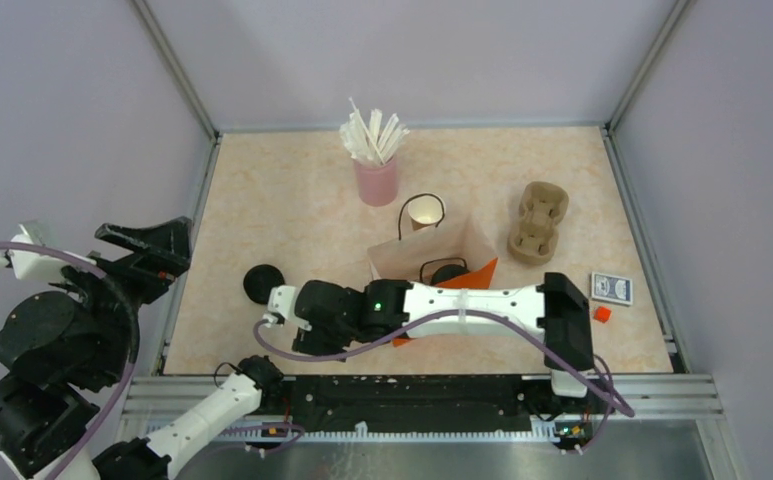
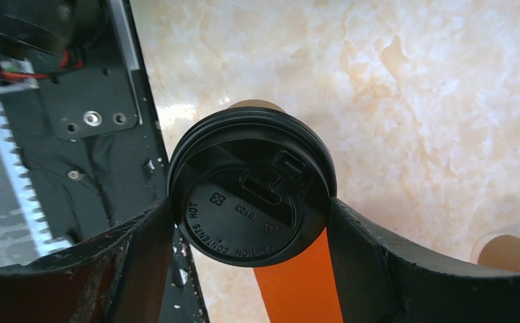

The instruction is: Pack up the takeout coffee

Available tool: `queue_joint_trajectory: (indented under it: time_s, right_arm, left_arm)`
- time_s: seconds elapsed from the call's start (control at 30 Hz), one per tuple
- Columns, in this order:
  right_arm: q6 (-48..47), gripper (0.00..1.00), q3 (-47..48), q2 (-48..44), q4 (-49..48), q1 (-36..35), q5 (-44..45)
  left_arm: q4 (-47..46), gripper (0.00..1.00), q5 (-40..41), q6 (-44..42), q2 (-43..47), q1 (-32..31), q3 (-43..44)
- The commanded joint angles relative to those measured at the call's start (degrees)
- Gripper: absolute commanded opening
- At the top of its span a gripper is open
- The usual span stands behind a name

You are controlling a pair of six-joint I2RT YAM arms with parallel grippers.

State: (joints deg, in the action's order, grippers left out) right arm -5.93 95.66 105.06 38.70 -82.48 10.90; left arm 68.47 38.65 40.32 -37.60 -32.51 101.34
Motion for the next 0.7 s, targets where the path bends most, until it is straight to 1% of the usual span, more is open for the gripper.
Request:
queue_joint_trajectory:
  time_s: [0.0, 0.1, 0.17, 0.33, 0.37, 0.4, 0.43, 0.67]
  right_arm:
    - [-1.35, 0.71, 3.22, 5.29, -0.16, -0.78, 1.97]
    - [-0.91, 0.72, 4.17, 7.21, -0.42, -0.78, 2.27]
    - [-0.61, 0.74, 4.98, 8.46, 0.25, -0.72, 2.4]
    - [-0.01, 0.84, 5.59, 8.94, 1.93, -0.66, 3.37]
    - [0.16, 0.87, 5.44, 8.47, 1.84, -0.58, 3.76]
    - [0.21, 0.93, 5.42, 7.9, 1.67, -0.5, 3.91]
    - [0.11, 0.95, 5.53, 7.28, 1.68, -0.43, 3.69]
    - [-0.01, 0.96, 9.28, 5.65, 4.05, 0.29, 1.54]
  left_arm:
    - [-2.44, 0.99, -1.08, -1.27, 0.29, -0.3, -0.92]
    - [-2.52, 0.99, -1.62, -2.53, 0.19, -0.31, -1.58]
    - [-2.29, 0.99, -1.81, -3.22, -0.06, -0.33, -1.86]
    - [-1.86, 0.99, -2.2, -4.03, -0.26, -0.33, -2.82]
    - [-2.1, 0.99, -2.44, -4.28, -0.28, -0.32, -3.01]
    - [-2.14, 0.99, -2.49, -4.48, -0.4, -0.28, -3.07]
    - [-2.15, 0.99, -2.57, -4.65, -0.51, -0.28, -3.12]
    - [-3.39, 0.99, -3.83, -5.69, -1.32, -0.33, -4.28]
